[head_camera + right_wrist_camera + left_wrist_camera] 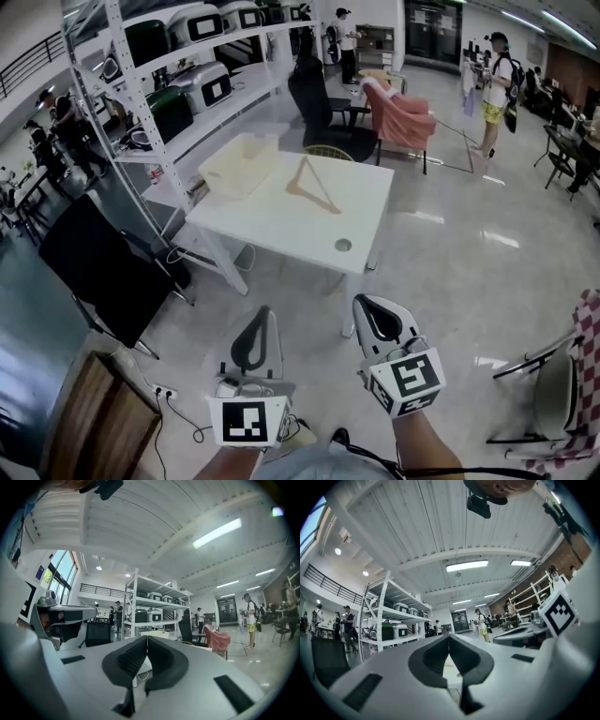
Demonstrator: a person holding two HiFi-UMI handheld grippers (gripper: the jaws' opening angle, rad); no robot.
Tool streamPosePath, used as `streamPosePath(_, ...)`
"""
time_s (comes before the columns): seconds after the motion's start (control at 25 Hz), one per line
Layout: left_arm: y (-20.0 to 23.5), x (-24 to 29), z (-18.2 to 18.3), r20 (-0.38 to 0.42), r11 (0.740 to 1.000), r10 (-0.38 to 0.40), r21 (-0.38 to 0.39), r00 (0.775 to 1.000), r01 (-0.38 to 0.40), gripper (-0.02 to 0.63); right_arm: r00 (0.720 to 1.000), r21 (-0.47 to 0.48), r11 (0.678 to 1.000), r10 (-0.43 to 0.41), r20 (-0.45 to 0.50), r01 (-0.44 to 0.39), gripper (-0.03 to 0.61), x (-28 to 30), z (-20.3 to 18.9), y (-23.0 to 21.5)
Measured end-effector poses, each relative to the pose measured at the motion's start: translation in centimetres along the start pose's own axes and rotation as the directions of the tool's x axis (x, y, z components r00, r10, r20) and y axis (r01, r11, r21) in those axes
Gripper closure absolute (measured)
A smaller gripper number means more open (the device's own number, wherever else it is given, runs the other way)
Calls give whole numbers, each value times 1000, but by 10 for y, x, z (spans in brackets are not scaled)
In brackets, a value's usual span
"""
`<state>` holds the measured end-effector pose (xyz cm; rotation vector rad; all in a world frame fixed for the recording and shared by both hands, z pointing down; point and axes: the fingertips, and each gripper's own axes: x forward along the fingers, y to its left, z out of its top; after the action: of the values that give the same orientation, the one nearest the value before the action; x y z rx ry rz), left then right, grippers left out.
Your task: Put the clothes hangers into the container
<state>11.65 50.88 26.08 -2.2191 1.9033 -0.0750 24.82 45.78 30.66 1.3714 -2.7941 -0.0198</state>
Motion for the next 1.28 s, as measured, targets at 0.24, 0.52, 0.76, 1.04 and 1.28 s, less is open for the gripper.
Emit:
streamPosePath(0.24,12,37,-10,-12,1000,14,-8,1000,-14,601,999,21,999,26,-36,-25,568,37,-10,-19)
streamPosePath(0.52,49,108,-37,-28,999,13,-39,1000,-14,601,997,22,999,44,-62,-43,568,117,-22,-39)
streamPosePath(0.76,89,169,-45,-6,999,1,-39,1000,-2,601,997,9,999,40,-60,-40,568,190,-13,-52)
streamPosePath(1.04,139,222,-49,26,999,15,-51,1000,-14,601,999,-28,999,27,-39,-28,568,261,4,-62)
streamPosePath(1.28,163,249,-51,59,999,24,-26,998,-22,601,1000,-50,999,12,-15,-13,568,292,16,-73)
